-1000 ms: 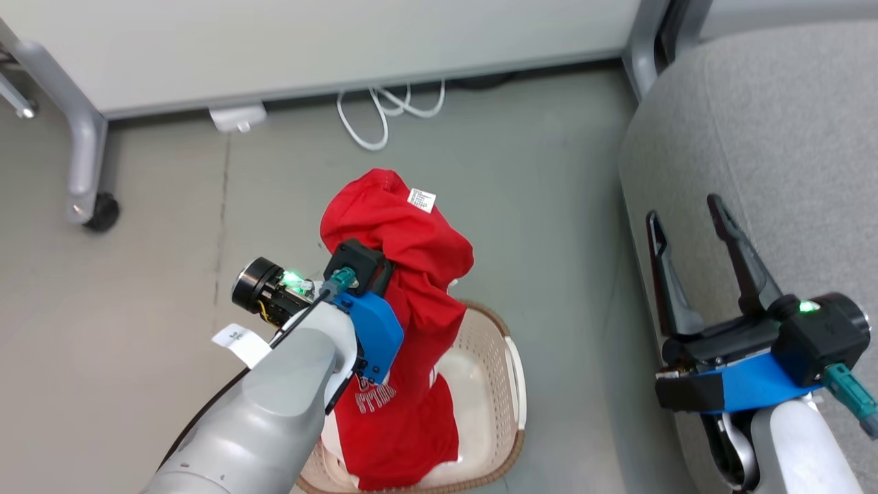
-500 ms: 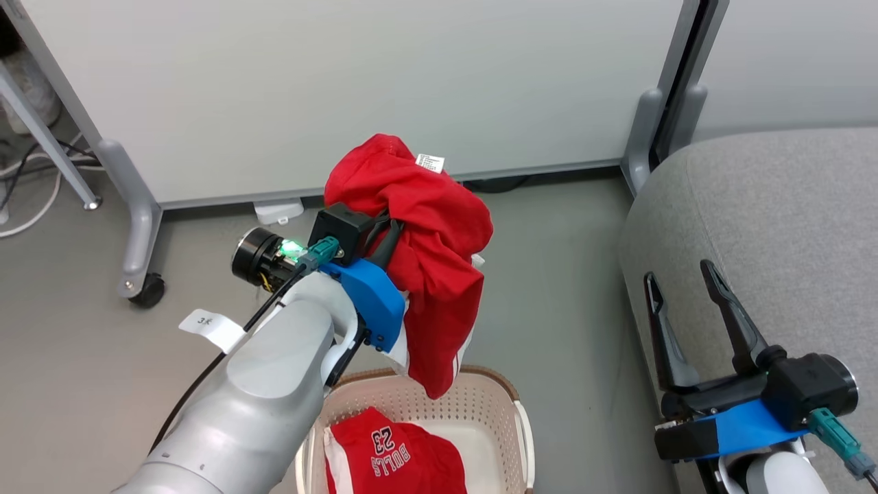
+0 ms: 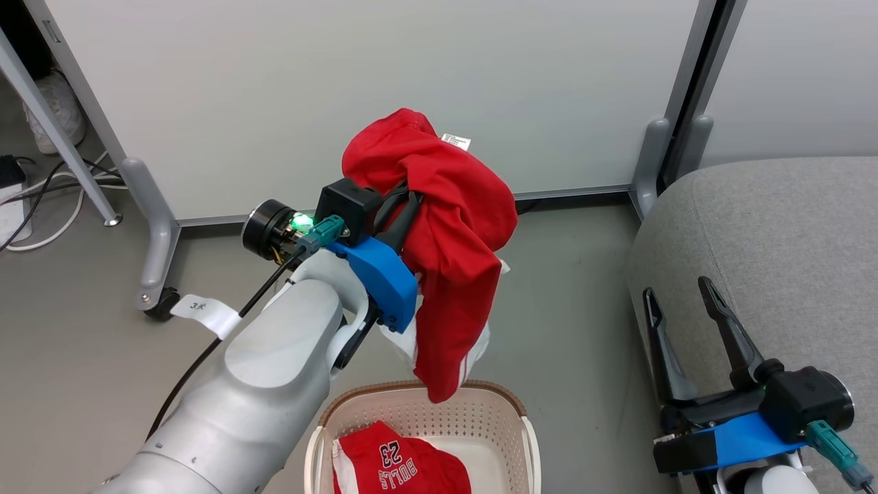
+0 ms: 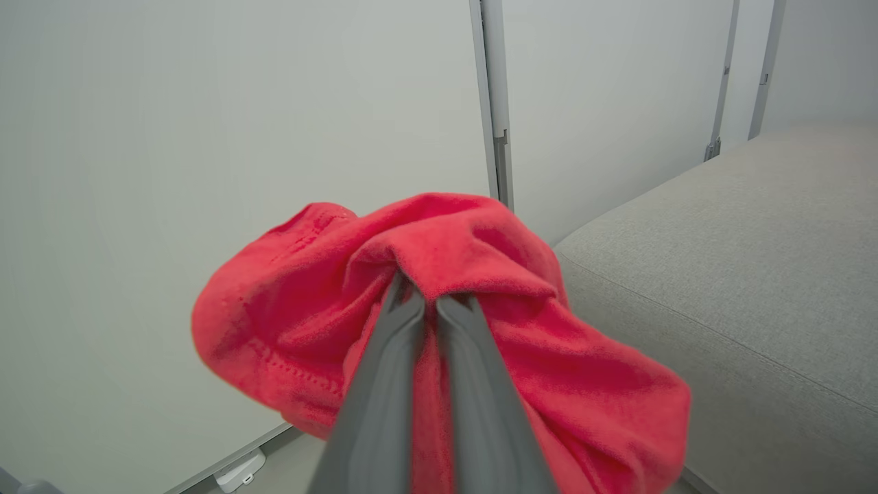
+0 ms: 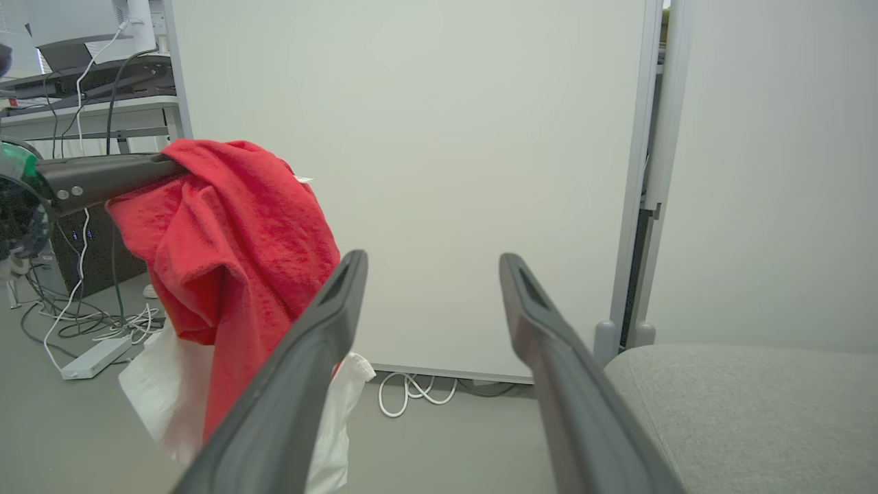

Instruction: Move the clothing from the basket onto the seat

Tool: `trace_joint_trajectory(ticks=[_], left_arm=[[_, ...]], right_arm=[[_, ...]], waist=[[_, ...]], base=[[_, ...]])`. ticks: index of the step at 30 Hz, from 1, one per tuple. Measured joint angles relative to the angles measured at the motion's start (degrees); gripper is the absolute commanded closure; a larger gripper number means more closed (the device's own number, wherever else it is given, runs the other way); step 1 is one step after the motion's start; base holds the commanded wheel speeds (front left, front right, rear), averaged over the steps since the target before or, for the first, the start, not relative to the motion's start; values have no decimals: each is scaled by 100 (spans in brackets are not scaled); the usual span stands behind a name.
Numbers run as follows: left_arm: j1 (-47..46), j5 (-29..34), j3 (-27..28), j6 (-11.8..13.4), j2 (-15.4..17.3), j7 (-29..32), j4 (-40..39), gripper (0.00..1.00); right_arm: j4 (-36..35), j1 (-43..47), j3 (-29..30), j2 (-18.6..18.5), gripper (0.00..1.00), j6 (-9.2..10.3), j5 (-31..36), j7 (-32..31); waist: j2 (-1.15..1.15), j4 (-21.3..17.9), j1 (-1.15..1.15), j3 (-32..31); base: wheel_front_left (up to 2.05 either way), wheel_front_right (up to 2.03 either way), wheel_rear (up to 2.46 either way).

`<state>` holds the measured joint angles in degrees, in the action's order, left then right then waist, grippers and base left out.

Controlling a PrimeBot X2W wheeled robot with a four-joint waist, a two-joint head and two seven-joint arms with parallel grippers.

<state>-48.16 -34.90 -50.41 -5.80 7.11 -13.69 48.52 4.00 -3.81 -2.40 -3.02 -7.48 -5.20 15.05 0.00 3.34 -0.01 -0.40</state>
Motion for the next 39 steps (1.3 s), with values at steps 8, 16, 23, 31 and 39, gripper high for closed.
trace_joint_trajectory(ticks=[8, 16, 23, 31, 39], left_arm=[[94, -38, -21, 124, 130, 158, -308, 100], [142, -59, -46, 199, 189, 235, -528, 100], [160, -83, -77, 258, 201, 298, -689, 100], [84, -81, -144, 293, 136, 311, -829, 100], [-41, -58, -232, 299, -65, 302, -876, 100]], right_arm=[[8, -2, -11, 4, 0, 0, -43, 0], [115, -47, -275, -19, 0, 0, 11, 0], [443, -444, -922, -286, 0, 0, 29, 0], [1346, -1279, -1678, -534, 0, 0, 65, 0], [2337, -2032, -2156, -586, 0, 0, 118, -1]], waist=[[0, 29, 0, 24], [0, 63, 1, 31], [0, 141, 1, 75], [0, 279, 1, 228], [0, 513, 1, 350]], base=[[0, 0, 0], [0, 0, 0], [0, 0, 0], [0, 0, 0], [0, 0, 0]])
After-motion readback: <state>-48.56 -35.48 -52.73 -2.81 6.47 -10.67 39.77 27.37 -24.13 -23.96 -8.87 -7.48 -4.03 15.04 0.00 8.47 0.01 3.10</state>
